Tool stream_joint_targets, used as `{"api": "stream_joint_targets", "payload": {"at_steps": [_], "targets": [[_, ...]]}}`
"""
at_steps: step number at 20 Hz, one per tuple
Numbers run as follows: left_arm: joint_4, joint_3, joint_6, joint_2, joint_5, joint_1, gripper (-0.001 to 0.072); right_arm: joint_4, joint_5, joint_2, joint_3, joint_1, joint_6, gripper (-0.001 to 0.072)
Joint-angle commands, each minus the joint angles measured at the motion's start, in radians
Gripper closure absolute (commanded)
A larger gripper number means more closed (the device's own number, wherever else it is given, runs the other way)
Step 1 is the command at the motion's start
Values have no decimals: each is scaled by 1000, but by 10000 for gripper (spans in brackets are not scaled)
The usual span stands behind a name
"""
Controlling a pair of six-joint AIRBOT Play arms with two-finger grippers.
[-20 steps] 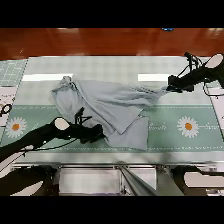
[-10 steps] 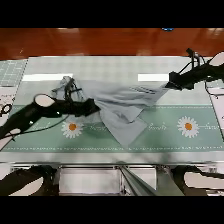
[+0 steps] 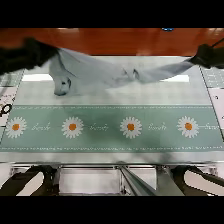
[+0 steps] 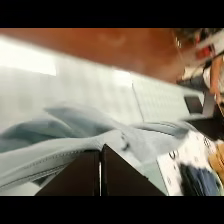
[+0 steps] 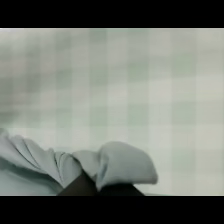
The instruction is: Fold the shirts.
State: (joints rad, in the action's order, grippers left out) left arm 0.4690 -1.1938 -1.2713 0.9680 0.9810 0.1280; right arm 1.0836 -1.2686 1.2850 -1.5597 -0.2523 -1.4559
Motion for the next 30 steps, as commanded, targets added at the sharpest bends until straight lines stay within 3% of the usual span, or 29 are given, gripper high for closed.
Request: {"api": "stream_joint_targets", "payload": {"at_steps": [1,8,15,18,23,27,30], "targets": [[-2,-191,2,-52,59,145,692,0,-12,-82,-133,-15,-15,691],[-2,-471,-7,-134,60,290,692,8,21,-290,-342,-15,-27,690],[10,-520,7,-259,62,341,692,149,28,-536,-346,-14,-64,691],[30,-519,7,-318,120,341,692,222,-48,-620,-346,-14,-91,691],[156,-518,2,-381,256,341,692,360,-299,-678,-345,-14,-119,691],[230,-425,-25,-374,261,339,692,284,-371,-678,-256,-14,-126,690],[206,-236,46,-349,257,339,692,192,-343,-678,-22,-14,-126,691]]}}
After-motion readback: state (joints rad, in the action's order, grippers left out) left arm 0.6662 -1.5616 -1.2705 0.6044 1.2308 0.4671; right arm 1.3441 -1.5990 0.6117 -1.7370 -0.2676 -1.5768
